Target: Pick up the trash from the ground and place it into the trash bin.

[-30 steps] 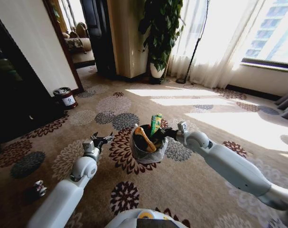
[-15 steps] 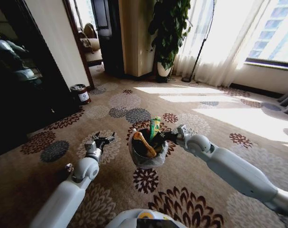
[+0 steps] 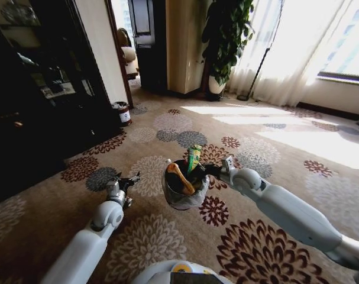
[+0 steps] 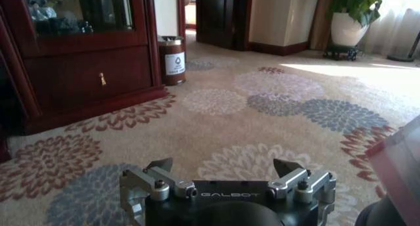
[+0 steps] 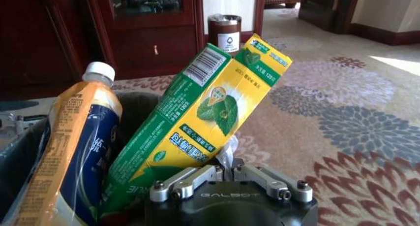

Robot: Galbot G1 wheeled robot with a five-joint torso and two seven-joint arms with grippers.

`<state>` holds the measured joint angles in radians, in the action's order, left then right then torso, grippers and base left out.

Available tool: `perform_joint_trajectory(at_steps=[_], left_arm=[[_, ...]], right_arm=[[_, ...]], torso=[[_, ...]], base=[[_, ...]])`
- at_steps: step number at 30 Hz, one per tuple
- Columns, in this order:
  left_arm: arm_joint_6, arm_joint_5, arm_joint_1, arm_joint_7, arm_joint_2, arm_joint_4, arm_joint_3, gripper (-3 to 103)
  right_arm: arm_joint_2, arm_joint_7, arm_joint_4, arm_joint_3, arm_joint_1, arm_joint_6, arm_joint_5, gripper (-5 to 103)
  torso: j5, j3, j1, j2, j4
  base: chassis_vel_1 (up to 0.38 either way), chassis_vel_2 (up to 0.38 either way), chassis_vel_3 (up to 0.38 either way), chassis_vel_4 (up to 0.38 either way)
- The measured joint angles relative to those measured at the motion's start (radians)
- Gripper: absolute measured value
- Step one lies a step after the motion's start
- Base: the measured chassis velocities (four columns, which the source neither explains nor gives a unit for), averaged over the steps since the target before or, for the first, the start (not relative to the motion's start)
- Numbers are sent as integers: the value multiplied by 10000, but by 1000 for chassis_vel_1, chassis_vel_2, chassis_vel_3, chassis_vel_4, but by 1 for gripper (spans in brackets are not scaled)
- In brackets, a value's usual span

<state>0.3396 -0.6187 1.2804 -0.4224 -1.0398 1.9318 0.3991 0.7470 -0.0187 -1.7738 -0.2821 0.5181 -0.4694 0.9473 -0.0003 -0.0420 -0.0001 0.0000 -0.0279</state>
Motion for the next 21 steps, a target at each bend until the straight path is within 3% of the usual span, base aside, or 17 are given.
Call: perform_joint_trajectory(at_steps=[6,14,21], left_arm=[[81,-243,77,-70,-315,-694,-19,100],[797,-2259,-741,-1090,-933,-2190,-284,100],[718,-2390,-1529,-1446,-1341,-3757,-377,100]], right_arm=[[-17,2,47,84,39,12,133,3],[-113,14,82,180,181,11,119,3],[-151,4,-55,180,181,12,214,3]], torso=[[-2,-1,1,0,8],[9,-2,2,0,19],[6,-1,1,0,2]], base=[[110,79,-111,-81],[-68,-39,54,6],[0,0,0,0]])
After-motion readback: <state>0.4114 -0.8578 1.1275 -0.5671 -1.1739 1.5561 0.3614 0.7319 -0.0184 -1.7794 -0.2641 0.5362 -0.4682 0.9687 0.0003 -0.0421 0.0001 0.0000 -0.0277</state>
